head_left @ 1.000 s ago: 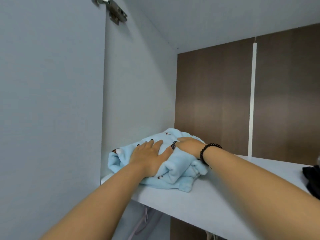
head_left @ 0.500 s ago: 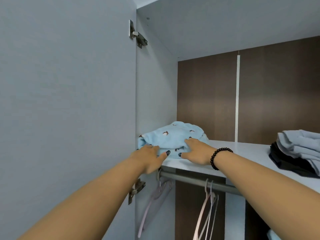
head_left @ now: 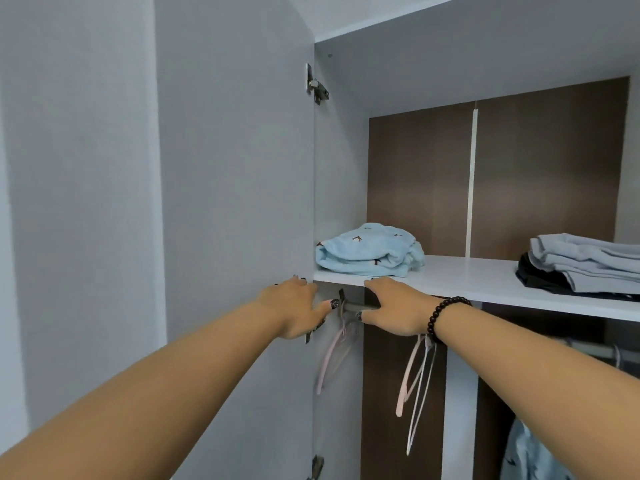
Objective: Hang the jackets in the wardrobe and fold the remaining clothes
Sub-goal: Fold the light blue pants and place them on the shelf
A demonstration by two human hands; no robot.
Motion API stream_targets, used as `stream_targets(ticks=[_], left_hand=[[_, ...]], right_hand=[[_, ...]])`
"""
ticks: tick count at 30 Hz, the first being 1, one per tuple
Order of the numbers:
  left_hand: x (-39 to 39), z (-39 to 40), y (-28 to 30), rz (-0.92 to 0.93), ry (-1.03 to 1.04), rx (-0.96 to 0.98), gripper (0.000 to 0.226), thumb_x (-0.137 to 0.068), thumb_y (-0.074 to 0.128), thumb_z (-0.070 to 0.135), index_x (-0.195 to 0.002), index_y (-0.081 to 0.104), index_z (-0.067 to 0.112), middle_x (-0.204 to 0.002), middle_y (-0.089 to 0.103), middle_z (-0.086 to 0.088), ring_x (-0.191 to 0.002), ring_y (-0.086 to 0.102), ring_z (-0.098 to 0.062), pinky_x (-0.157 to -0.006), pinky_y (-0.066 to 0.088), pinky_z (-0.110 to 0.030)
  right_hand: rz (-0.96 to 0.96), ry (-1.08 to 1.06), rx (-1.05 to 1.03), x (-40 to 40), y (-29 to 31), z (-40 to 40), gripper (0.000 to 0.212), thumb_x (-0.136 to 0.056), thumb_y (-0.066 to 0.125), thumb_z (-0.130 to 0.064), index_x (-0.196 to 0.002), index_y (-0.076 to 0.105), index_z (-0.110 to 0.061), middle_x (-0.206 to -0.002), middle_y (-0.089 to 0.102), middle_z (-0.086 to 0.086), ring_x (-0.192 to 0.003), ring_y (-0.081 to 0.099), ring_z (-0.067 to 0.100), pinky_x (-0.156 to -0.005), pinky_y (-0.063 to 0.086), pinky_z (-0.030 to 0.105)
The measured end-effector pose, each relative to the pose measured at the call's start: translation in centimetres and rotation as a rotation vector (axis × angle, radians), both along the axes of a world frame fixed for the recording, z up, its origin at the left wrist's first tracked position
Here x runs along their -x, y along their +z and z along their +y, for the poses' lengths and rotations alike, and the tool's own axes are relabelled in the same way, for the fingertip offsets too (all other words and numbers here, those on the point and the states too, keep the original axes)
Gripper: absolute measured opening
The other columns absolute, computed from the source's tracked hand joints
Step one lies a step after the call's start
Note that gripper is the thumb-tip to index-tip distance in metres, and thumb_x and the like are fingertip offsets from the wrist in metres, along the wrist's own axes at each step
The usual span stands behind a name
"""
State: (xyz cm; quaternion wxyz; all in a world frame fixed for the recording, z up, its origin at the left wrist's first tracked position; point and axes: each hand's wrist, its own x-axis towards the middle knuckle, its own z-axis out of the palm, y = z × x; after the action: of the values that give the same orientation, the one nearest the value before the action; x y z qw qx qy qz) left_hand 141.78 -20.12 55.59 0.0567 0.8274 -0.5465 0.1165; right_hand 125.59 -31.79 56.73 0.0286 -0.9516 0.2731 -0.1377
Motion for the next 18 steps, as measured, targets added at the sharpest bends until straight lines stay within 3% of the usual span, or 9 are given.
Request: stream_targets(ticks=[4, 6, 8, 18], left_hand=[[0.9, 5.1, -1.1, 0.013, 0.027, -0.006, 0.07, -0.096, 0.021, 0.064, -0.15, 0.029, 0.019, -0.158, 0.026, -0.004, -0.148, 0.014, -0.019, -0.115, 0.024, -0.043], [1.4, 7.5, -1.7, 0.037, 0.053, -0.005, 0.07, -0.096, 0.021, 0.064, -0.151, 0.026, 0.02, -0.159, 0.023, -0.003, -0.149, 0.012, -0.018, -0.115, 0.023, -0.042], [2.1, 9.9, -2.2, 0.052, 0.083, -0.004, 0.071, -0.096, 0.021, 0.064, -0.152, 0.023, 0.021, -0.161, 0.019, -0.002, -0.15, 0.009, -0.016, -0.116, 0.021, -0.041], [7.8, 23.6, -4.9, 0.123, 0.32, 0.0, 0.073, -0.095, 0.02, 0.066, -0.153, 0.022, 0.021, -0.161, 0.018, -0.002, -0.149, 0.011, -0.018, -0.116, 0.021, -0.043]], right_hand=[[0.017, 0.039, -0.019, 0.2, -0.3, 3.5, 0.05, -0.092, 0.054, -0.039, -0.13, 0.046, -0.008, -0.131, 0.047, 0.008, -0.12, 0.047, 0.027, -0.102, 0.042, 0.039], [0.007, 0.089, -0.038, 0.2, -0.8, 5.2, 0.042, -0.091, 0.055, -0.038, -0.122, 0.051, -0.01, -0.12, 0.051, 0.005, -0.114, 0.05, 0.027, -0.098, 0.044, 0.033], [-0.004, 0.151, -0.066, 0.3, -1.3, 7.1, 0.045, -0.091, 0.057, -0.035, -0.128, 0.051, -0.009, -0.127, 0.053, 0.007, -0.118, 0.051, 0.025, -0.093, 0.041, 0.025], [0.105, 0.382, -0.096, 1.5, -5.0, 16.7, 0.069, -0.092, 0.056, -0.041, -0.147, 0.028, -0.01, -0.153, 0.027, 0.005, -0.136, 0.033, 0.022, -0.106, 0.03, 0.027]])
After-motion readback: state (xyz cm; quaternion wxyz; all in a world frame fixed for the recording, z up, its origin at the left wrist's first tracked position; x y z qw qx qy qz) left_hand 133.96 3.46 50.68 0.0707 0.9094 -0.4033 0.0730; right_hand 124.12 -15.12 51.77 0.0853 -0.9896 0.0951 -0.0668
